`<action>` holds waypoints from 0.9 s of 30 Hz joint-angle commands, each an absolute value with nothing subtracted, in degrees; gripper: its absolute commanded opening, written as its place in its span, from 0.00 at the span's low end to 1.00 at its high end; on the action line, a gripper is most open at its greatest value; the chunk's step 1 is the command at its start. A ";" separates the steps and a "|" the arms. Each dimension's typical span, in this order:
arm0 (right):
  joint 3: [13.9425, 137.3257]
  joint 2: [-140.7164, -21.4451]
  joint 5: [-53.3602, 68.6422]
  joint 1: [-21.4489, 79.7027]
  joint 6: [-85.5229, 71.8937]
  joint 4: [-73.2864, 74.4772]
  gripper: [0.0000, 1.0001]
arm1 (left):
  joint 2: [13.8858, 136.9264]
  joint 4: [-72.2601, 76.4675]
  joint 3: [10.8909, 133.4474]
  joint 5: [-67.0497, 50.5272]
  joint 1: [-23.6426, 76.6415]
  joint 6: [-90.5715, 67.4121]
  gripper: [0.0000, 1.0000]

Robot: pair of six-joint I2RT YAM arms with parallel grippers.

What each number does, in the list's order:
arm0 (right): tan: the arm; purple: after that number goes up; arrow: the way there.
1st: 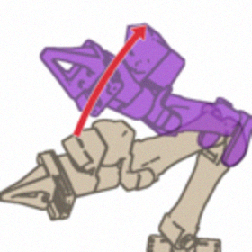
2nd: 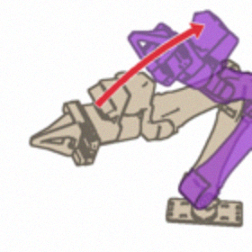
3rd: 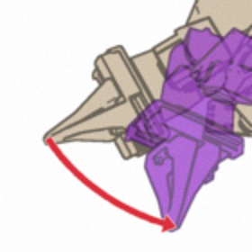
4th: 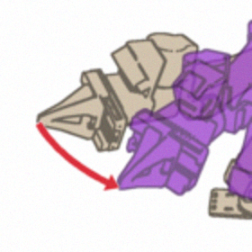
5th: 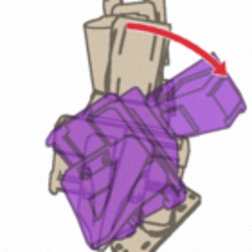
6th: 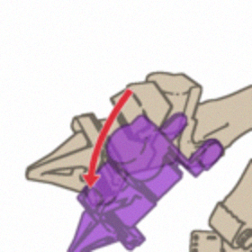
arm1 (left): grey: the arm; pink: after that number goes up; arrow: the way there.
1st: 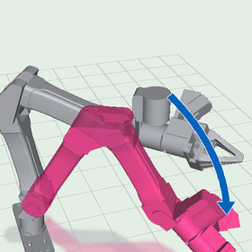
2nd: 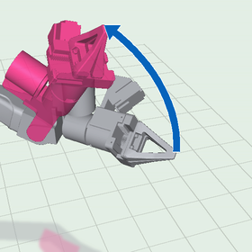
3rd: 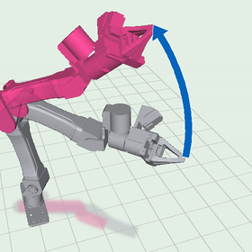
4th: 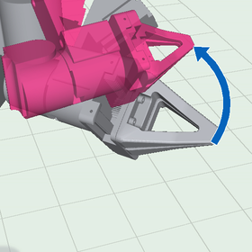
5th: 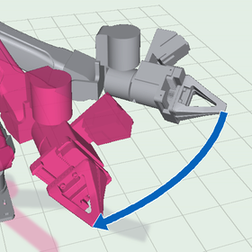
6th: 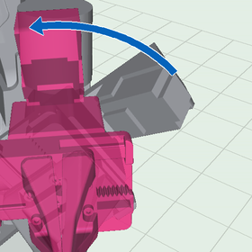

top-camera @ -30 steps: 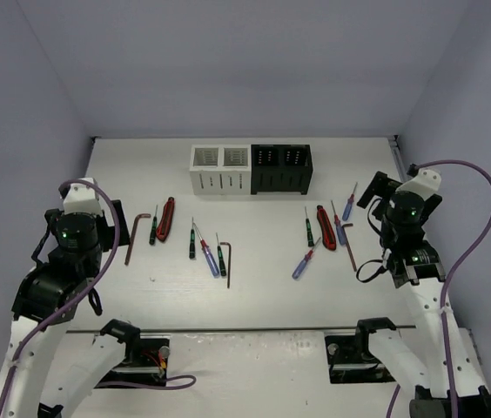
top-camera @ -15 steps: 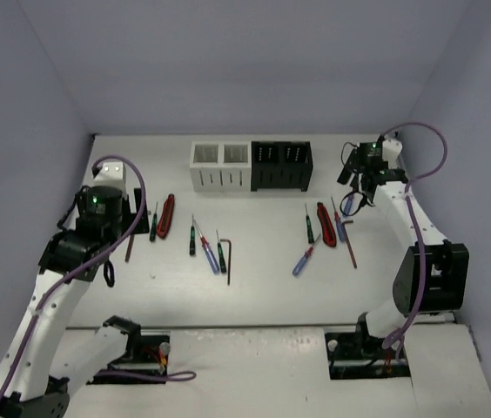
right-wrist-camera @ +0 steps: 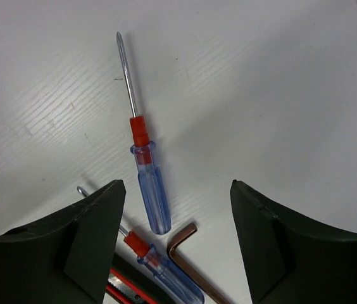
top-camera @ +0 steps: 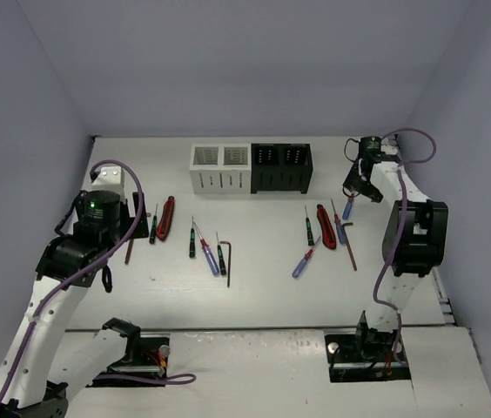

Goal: Sort the tools into containers

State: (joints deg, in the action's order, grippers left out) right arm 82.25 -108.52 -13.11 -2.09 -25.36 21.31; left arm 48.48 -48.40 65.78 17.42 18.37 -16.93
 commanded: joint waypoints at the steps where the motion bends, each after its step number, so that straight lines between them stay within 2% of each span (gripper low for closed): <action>1: 85.96 -110.74 -10.23 -2.43 -25.05 23.00 0.61 | 49.25 -47.81 66.09 18.54 18.46 -16.85 0.82; 12: 88.35 -116.25 -7.16 -2.64 -24.39 23.36 0.53 | 50.29 -48.25 65.90 18.17 18.37 -16.88 0.82; 25: 90.54 -120.15 -7.55 -3.34 -23.20 23.20 0.38 | 50.36 -49.31 65.83 18.11 18.37 -16.79 0.82; 27: 91.30 -120.61 -7.51 -3.34 -22.78 23.20 0.33 | 50.19 -49.43 65.83 18.19 18.37 -16.83 0.82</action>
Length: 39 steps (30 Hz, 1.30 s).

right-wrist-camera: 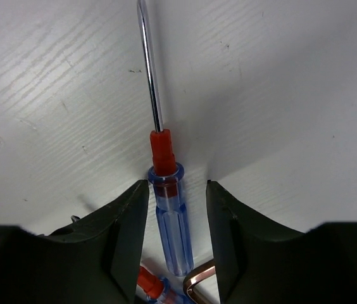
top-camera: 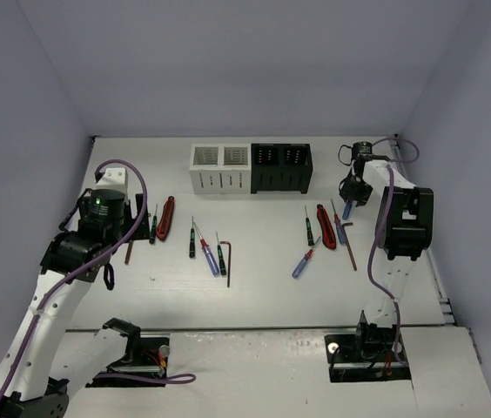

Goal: Sort the tools into containers

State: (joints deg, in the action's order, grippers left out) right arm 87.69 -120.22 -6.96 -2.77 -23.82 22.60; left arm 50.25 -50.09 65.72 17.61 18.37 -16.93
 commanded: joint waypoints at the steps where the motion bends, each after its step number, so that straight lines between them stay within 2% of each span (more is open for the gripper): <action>1: 91.64 -120.91 -7.58 -3.34 -22.55 23.20 0.29 | 50.17 -49.48 65.83 18.17 18.38 -16.87 0.82; 6: 93.10 -121.25 -7.44 -3.34 -21.27 23.22 0.02 | 49.94 -49.63 65.74 17.95 18.44 -16.87 0.82; 7: 93.27 -120.99 -7.12 -3.34 -20.81 23.20 0.00 | 49.87 -49.76 65.80 17.88 18.46 -16.93 0.82; 11: 94.19 -118.20 -6.34 -3.14 -19.59 23.11 0.00 | 49.29 -49.83 65.93 17.75 18.46 -17.05 0.82; 16: 98.23 -107.16 -7.62 0.84 -12.57 20.29 0.00 | 48.18 -49.61 66.33 18.44 18.37 -17.40 0.82; 21: 96.16 -97.38 -7.91 6.68 -7.27 9.46 0.00 | 47.95 -49.47 66.50 19.51 18.39 -17.19 0.82; 24: 91.11 -92.19 -6.51 9.48 -4.88 -3.72 0.00 | 47.54 -49.36 66.69 19.53 18.39 -17.24 0.82; 29: 84.83 -92.47 -2.82 11.13 -2.02 -20.73 0.00 | 47.21 -49.31 66.85 19.66 18.46 -17.47 0.82; 39: 83.23 -101.21 -2.22 15.58 1.75 -36.39 0.00 | 46.84 -48.96 67.41 19.24 18.37 -19.61 0.82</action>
State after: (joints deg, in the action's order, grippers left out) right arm 83.46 -100.28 -2.46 13.50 -0.46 -22.98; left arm 47.07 -50.76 65.04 18.30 18.37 -17.94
